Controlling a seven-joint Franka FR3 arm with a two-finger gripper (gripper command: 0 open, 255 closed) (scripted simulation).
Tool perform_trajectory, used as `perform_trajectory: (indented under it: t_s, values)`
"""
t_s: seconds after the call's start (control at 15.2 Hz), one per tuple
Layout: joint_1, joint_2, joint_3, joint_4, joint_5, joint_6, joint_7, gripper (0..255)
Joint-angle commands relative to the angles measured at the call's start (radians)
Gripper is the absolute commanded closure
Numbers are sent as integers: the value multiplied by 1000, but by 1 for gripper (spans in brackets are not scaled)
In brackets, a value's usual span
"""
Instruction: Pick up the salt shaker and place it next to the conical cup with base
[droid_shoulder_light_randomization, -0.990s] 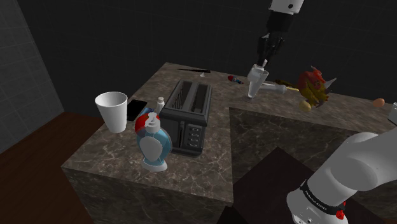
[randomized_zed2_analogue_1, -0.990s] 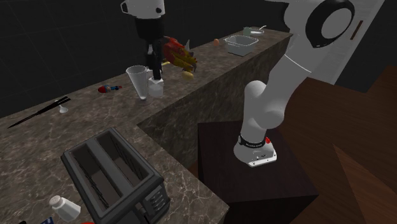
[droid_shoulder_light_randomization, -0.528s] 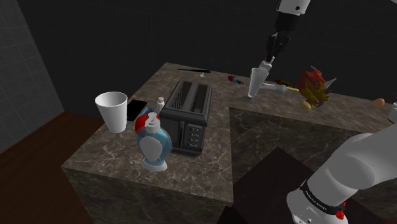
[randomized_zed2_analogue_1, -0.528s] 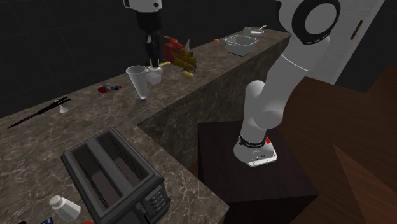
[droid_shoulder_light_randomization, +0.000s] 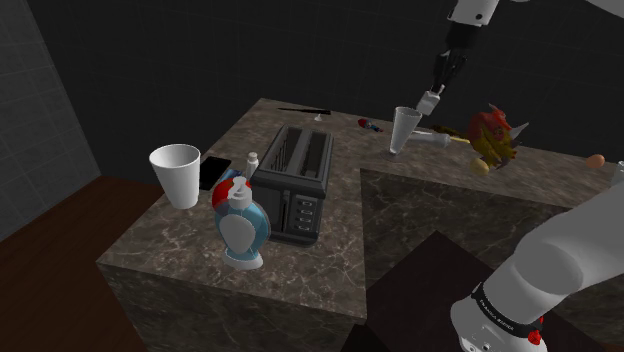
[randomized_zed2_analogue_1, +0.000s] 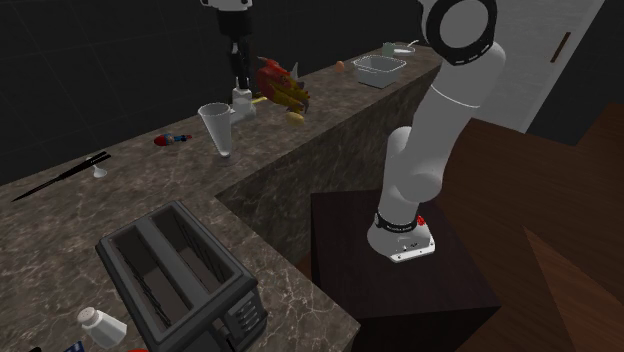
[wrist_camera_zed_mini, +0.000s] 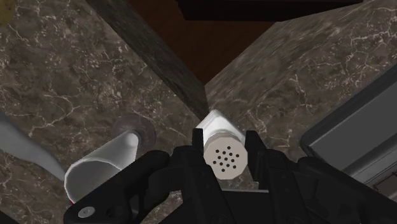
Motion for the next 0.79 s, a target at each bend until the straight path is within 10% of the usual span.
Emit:
perform_trajectory:
  t_s: [0.0,0.73]
  values:
    - [-16,42,-34,43,-1,0,-53,255]
    - [-140,371,-193,414,87,-62,-330,255]
